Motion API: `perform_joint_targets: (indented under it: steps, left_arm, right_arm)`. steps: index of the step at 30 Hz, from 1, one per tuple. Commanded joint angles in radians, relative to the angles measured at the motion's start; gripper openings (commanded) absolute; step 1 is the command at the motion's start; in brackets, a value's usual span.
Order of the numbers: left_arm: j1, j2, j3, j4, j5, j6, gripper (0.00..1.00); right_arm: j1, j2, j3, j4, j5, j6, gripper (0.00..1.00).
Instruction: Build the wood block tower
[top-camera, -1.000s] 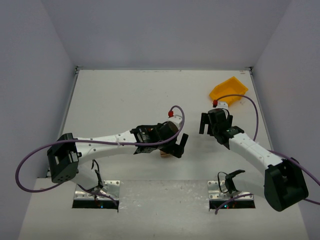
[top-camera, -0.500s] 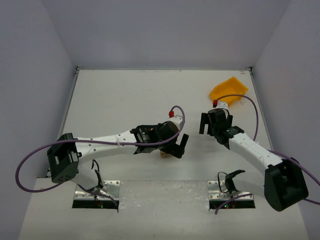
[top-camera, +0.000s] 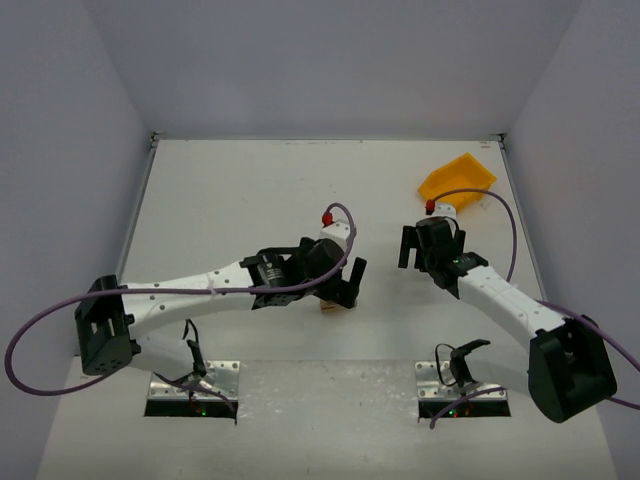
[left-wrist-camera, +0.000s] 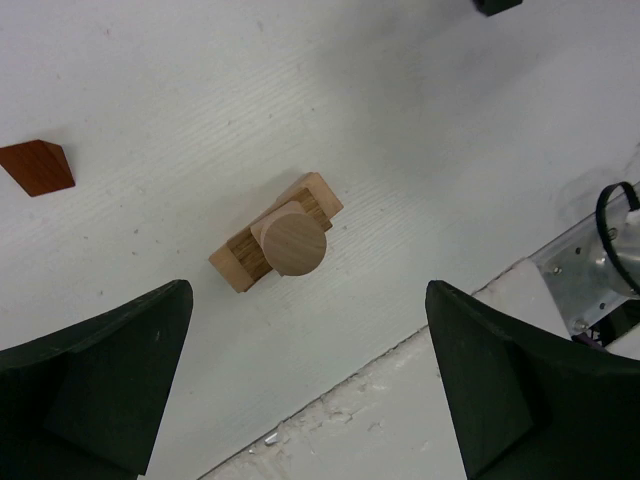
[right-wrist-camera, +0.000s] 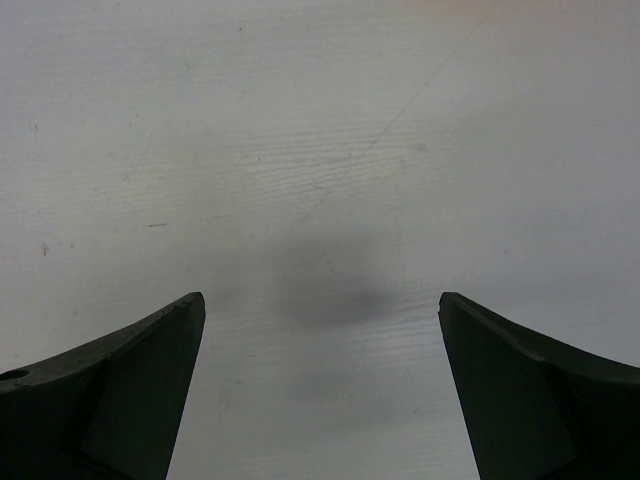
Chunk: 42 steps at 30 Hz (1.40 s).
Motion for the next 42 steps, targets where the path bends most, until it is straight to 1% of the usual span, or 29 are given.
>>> perform_joint_targets:
  steps: [1,3,5,8,9,10,12,13,15,17,19,22,24,26,31,35,42]
  left_arm:
    - [-0.008,-0.096,0.075,-0.028,-0.136,-0.009,1.0]
    - [0.0,-0.118,0.097,-0.075,-0.21,-0.038,1.0]
    - [0.033,-0.129,0.097,-0.083,-0.257,-0.081,1.0]
    - [0.181,-0.128,0.071,-0.064,-0.201,-0.106,1.0]
    - [0.254,-0.121,0.049,-0.053,-0.175,-0.111,1.0]
    - [0.291,-0.117,0.038,-0.038,-0.162,-0.11,1.0]
    - [0.344,-0.078,0.011,0.005,-0.145,-0.095,1.0]
    - [0.345,-0.077,0.011,0.006,-0.143,-0.095,1.0]
    - [0.398,0.018,0.014,0.014,-0.129,-0.095,1.0]
    - [0.433,0.078,0.019,0.025,-0.124,-0.095,1.0]
    - [0.458,0.136,0.022,0.072,-0.07,-0.062,0.99]
    - [0.471,0.225,0.034,0.11,-0.007,-0.03,0.97]
    - [0.471,0.267,0.042,0.11,-0.01,-0.021,0.96]
    - [0.473,0.324,0.05,0.111,-0.008,-0.01,0.92]
    - [0.474,0.409,0.062,0.14,0.038,0.013,0.87]
    - [0.474,0.43,0.066,0.151,0.051,0.017,0.78]
    - [0.473,0.422,0.054,0.166,0.046,0.021,0.68]
  right_arm:
    - [-0.002,-0.014,0.037,0.013,0.026,-0.003,0.99]
    - [-0.002,-0.023,0.034,0.013,0.025,-0.003,0.99]
    - [-0.002,-0.027,0.031,0.011,0.023,-0.003,0.99]
    - [-0.002,-0.031,0.03,0.011,0.018,-0.003,0.99]
    - [-0.002,-0.032,0.03,0.011,0.016,-0.003,0.99]
    - [-0.002,-0.032,0.03,0.011,0.015,-0.003,0.99]
    - [-0.002,-0.031,0.03,0.013,0.015,-0.003,0.99]
    - [-0.002,-0.031,0.031,0.013,0.012,-0.003,0.99]
    - [-0.003,-0.027,0.033,0.012,0.009,-0.003,0.99]
    - [-0.003,-0.025,0.033,0.011,0.009,-0.004,0.99]
    - [-0.002,-0.023,0.033,0.012,0.01,-0.004,0.99]
    - [-0.002,-0.017,0.035,0.011,0.014,-0.006,0.99]
    - [-0.002,-0.015,0.035,0.011,0.016,-0.006,0.99]
    - [-0.002,-0.014,0.035,0.011,0.023,-0.006,0.99]
    - [-0.003,-0.012,0.035,0.013,0.022,-0.006,0.99]
    - [-0.002,-0.011,0.035,0.011,0.023,-0.006,0.99]
    - [-0.003,-0.003,0.038,0.012,0.019,-0.006,0.99]
